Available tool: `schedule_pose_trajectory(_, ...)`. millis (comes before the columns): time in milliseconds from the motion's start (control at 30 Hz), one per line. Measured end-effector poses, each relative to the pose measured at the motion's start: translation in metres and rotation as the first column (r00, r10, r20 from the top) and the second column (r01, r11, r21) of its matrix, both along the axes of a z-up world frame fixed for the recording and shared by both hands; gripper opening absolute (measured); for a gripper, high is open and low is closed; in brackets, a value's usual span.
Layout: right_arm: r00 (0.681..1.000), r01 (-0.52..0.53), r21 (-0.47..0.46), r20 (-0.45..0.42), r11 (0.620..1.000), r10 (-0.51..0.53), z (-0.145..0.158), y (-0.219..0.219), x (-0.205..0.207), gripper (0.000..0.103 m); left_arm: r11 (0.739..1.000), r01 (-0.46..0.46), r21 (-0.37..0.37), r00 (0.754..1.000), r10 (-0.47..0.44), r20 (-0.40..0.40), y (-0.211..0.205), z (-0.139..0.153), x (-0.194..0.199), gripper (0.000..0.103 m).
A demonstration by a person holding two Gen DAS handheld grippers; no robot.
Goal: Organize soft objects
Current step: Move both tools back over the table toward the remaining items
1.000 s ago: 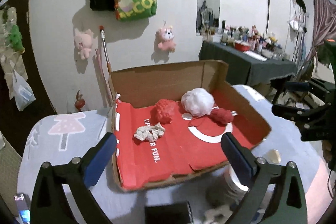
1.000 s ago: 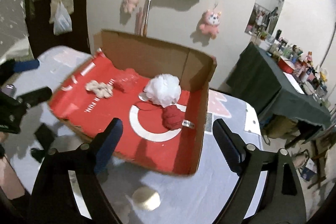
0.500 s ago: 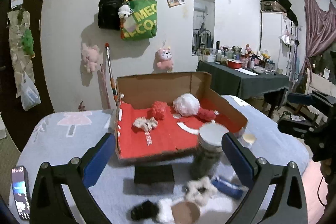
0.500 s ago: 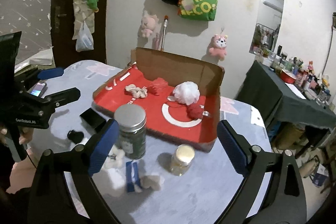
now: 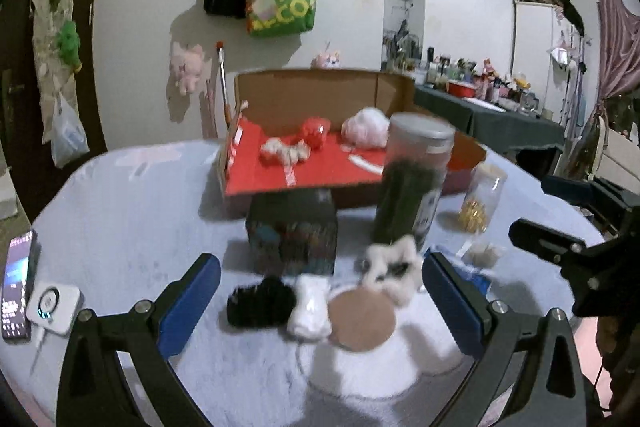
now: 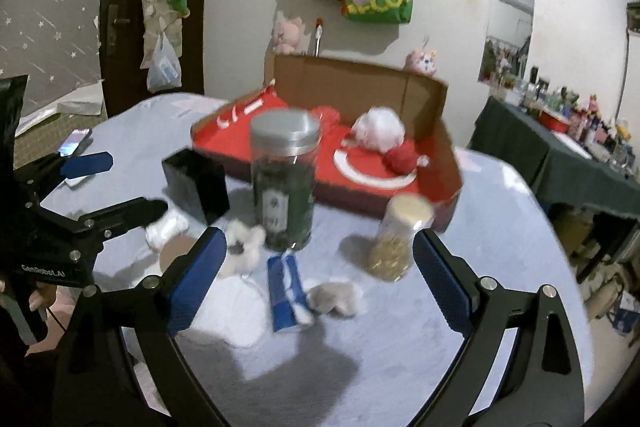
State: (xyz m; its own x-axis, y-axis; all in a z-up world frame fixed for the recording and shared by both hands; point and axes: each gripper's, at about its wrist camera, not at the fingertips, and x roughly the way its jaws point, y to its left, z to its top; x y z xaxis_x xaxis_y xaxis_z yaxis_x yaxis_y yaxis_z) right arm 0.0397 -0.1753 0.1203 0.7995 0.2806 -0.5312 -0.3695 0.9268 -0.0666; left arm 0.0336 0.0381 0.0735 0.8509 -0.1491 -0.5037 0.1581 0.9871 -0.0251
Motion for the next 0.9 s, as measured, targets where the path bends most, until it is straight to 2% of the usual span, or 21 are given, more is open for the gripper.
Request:
schedule_pose_trajectory(267, 0.996, -0.002, 0.009, -0.089, 1.0, 0.003, -0.039, 0.008, 0.015, 0.096, 1.0, -0.029, 0.011, 0.998, 0.029, -0.053, 0.015, -0.02, 0.005, 0.103)
schedule_pose_trajectory(467, 0.992, -0.044, -0.008, -0.118, 0.999, 0.043, -0.049, 0.02, 0.022, 0.096, 0.999, -0.052, -0.004, 0.994, 0.051, -0.093, 0.037, -0.022, 0.013, 0.102)
schedule_pose_trajectory(633, 0.988, -0.089, -0.023, -0.132, 0.996, 0.085, -0.052, 0.029, 0.025, 0.095, 0.999, -0.043, 0.008, 0.991, 0.044, -0.126, 0.053, -0.024, 0.019, 0.097)
schedule_pose_trajectory(733, 0.983, -0.111, -0.026, -0.152, 0.993, 0.106, -0.054, 0.033, 0.029, 0.083, 1.0, -0.02, 0.004, 0.987, 0.02, -0.158, 0.058, -0.027, 0.025, 0.09)
schedule_pose_trajectory(833, 0.976, -0.12, -0.034, -0.187, 0.992, 0.112, -0.059, 0.035, 0.034, 0.074, 1.0, 0.01, -0.008, 0.982, -0.011, -0.186, 0.065, -0.031, 0.033, 0.089)
schedule_pose_trajectory(900, 0.971, -0.119, -0.036, -0.213, 0.992, 0.108, -0.064, 0.035, 0.038, 0.062, 1.0, 0.024, -0.004, 0.979, -0.024, -0.202, 0.066, -0.033, 0.038, 0.083)
